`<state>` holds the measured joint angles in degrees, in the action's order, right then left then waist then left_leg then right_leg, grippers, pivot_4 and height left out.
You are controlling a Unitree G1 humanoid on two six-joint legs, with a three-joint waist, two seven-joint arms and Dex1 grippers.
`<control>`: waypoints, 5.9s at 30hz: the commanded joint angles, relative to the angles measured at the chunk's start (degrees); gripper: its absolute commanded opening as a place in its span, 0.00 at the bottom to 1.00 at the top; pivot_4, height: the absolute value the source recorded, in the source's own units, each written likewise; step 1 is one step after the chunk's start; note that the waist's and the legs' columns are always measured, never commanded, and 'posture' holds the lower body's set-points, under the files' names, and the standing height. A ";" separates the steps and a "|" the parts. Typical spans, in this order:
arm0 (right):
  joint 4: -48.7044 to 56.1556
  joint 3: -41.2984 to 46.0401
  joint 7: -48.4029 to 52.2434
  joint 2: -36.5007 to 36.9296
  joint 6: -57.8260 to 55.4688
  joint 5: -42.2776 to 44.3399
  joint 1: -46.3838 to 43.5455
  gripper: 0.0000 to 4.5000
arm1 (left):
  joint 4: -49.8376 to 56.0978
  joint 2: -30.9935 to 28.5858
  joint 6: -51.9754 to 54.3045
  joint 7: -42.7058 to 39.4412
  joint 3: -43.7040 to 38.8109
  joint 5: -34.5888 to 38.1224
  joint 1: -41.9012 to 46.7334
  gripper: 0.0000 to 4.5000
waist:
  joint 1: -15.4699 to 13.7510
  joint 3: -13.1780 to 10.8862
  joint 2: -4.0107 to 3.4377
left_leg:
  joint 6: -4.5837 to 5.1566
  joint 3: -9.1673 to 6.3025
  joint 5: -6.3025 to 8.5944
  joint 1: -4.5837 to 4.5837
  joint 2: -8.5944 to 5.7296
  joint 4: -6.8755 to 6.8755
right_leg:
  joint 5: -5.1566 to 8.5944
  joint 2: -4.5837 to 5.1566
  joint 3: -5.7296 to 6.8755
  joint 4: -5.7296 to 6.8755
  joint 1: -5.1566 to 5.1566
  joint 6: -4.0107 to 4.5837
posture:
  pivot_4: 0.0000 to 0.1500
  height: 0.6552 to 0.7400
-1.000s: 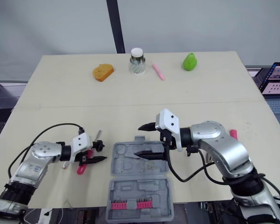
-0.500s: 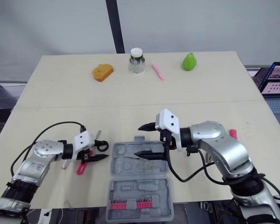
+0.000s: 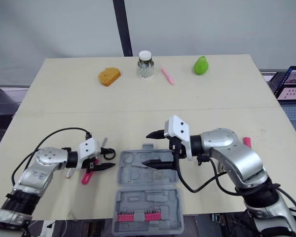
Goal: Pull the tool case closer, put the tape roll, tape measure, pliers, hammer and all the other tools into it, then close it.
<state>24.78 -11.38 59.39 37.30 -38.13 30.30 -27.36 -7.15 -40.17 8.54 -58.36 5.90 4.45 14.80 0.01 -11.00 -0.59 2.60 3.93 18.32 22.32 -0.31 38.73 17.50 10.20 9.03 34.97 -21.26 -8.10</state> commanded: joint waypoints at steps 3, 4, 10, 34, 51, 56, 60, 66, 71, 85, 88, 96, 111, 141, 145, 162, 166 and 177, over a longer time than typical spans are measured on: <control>2.32 -0.02 -0.45 -0.46 -0.09 0.86 -0.30 1.00 | 2.06 -0.74 0.34 -0.35 -0.82 0.96 -0.54 0.63 | 0.00 0.00 0.00 | 0.00 0.00 0.00 0.00 0.00 0.00 | 0.00 0.00 0.00 0.00 0.00 0.00 | 1.00 1.00; 2.27 -0.05 -0.46 -0.48 -0.07 0.82 -0.30 1.00 | 2.01 -0.77 0.45 -0.35 -0.74 0.87 -0.53 0.63 | 0.00 0.00 0.00 | 0.00 0.00 0.00 0.00 0.00 0.00 | 0.00 0.00 0.00 0.00 0.00 0.00 | 1.00 1.00; 2.04 -0.12 -0.44 -0.57 -0.06 0.64 -0.25 1.00 | 1.65 -0.68 0.68 -0.08 -0.53 0.46 -0.36 0.34 | -0.01 0.00 0.00 | 0.00 0.00 0.00 0.01 0.00 0.01 | 0.00 0.00 0.00 0.00 0.00 0.00 | 1.00 1.00; 2.72 4.78 0.92 3.09 -1.70 4.10 0.54 1.00 | 8.46 -3.03 6.50 -4.47 -7.94 11.44 1.29 0.01 | -0.04 0.00 0.00 | 0.00 -0.05 0.00 0.07 0.01 0.08 | 0.00 0.02 0.01 0.01 -0.02 0.00 | 1.00 1.00; 6.58 17.09 3.61 16.19 -1.04 7.63 10.28 1.00 | 13.05 4.09 9.15 -2.27 0.33 12.14 1.14 0.01 | -1.23 -0.02 0.07 | 0.05 0.00 0.01 0.07 0.00 0.19 | 0.00 0.01 -0.01 -0.06 0.06 0.00 | 1.00 1.00; 6.48 19.22 2.86 17.41 -0.92 7.50 11.71 1.00 | 10.24 4.73 6.75 -2.65 1.92 10.51 1.51 0.01 | -1.44 -0.03 0.09 | 0.06 -0.02 0.02 0.07 -0.01 0.20 | 0.00 0.02 0.00 -0.10 0.09 0.00 | 1.00 1.00; 6.67 19.17 2.14 17.05 -1.17 7.64 11.47 1.00 | 8.83 5.26 5.71 -2.88 2.60 10.03 1.83 0.01 | -1.44 -0.04 0.10 | 0.06 -0.04 0.02 0.08 -0.01 0.21 | 0.00 0.03 0.02 -0.11 0.11 0.00 | 1.00 1.00; 6.86 18.13 1.06 16.34 -1.49 7.84 10.57 1.00 | 7.32 6.35 5.06 -2.86 3.02 9.72 2.74 0.01 | -1.49 -0.04 0.10 | 0.07 -0.06 0.01 0.07 -0.01 0.25 | 0.00 0.03 0.03 -0.12 0.16 0.00 | 1.00 1.00; 7.25 18.01 0.56 16.35 -1.74 8.31 10.53 1.00 | 6.87 6.50 5.67 -2.92 3.12 9.92 2.52 0.01 | -1.46 -0.04 0.10 | 0.07 -0.07 0.02 0.07 -0.01 0.24 | 0.00 0.03 0.04 -0.12 0.16 0.00 | 1.00 1.00; 8.07 17.45 -0.77 16.30 -2.28 9.16 10.26 1.00 | 6.32 6.59 6.07 -2.35 3.73 9.30 1.05 0.01 | -1.47 -0.04 0.10 | 0.07 -0.08 0.02 0.07 -0.01 0.25 | 0.00 0.03 0.04 -0.13 0.17 0.00 | 1.00 1.00; 8.11 17.25 -0.94 16.24 -2.26 9.22 10.19 1.00 | 6.16 6.64 6.22 -2.12 3.73 9.10 0.89 0.01 | -1.49 -0.04 0.10 | 0.07 -0.08 0.02 0.07 -0.01 0.25 | 0.00 0.03 0.04 -0.13 0.17 0.00 | 1.00 1.00; 8.18 17.06 -1.23 16.18 -2.13 9.27 10.33 1.00 | 5.47 7.01 6.26 -1.61 3.80 8.83 0.79 0.01 | -1.47 -0.04 0.10 | 0.07 -0.08 0.02 0.07 -0.01 0.25 | 0.00 0.03 0.04 -0.13 0.17 0.00 | 1.00 1.00; 7.72 16.88 -1.34 15.87 -1.57 8.96 10.44 1.00 | 3.98 7.52 5.60 -0.66 4.30 7.35 1.31 0.01 | -1.46 -0.04 0.10 | 0.07 -0.08 0.02 0.07 -0.01 0.25 | 0.00 0.03 0.04 -0.13 0.17 0.00 | 1.00 1.00; 7.49 17.47 -1.46 15.09 -1.12 9.36 10.91 1.00 | 11.75 7.10 11.94 -0.89 0.79 11.75 2.72 0.93 | -1.48 -0.05 0.12 | 0.07 -0.10 0.02 0.07 -0.01 0.26 | 0.00 0.04 0.04 -0.13 0.19 0.00 | 1.00 1.00; 7.20 17.70 -1.46 14.64 -0.96 9.24 10.71 1.00 | 12.08 7.36 12.38 0.12 -1.46 13.52 1.85 0.93 | -1.46 -0.05 0.12 | 0.07 -0.12 0.02 0.07 -0.01 0.26 | 0.00 0.03 0.05 -0.15 0.21 0.00 | 1.00 1.00; 5.14 16.65 -0.02 15.04 -0.69 8.54 7.87 1.00 | 0.75 14.29 -1.48 5.86 -1.91 9.24 -1.84 0.41 | -1.51 -0.05 0.13 | 0.11 -0.13 0.03 0.05 -0.02 0.27 | -0.01 0.05 0.08 -0.19 0.25 0.00 | 1.00 1.00; 5.03 16.59 0.18 15.07 -0.76 8.44 7.74 1.00 | -0.37 14.85 -2.31 6.08 -1.63 8.98 -1.34 0.41 | -1.49 -0.06 0.14 | 0.11 -0.12 0.03 0.06 -0.02 0.27 | -0.01 0.05 0.08 -0.18 0.24 0.00 | 1.00 1.00; 5.50 16.74 0.09 15.17 -1.34 8.74 7.81 1.00 | 0.62 13.99 -3.82 5.26 -0.11 7.92 -2.22 0.41 | -1.48 -0.05 0.14 | 0.11 -0.12 0.03 0.06 -0.02 0.27 | -0.01 0.06 0.09 -0.19 0.25 0.00 | 1.00 1.00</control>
<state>29.05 4.89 59.17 52.13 -39.95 38.33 -19.18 -8.18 -25.64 5.41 -52.68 5.66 12.53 12.94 -1.47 -11.06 -0.46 2.71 3.81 18.35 22.38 -0.33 39.00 17.49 10.26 9.12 34.78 -21.01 -8.11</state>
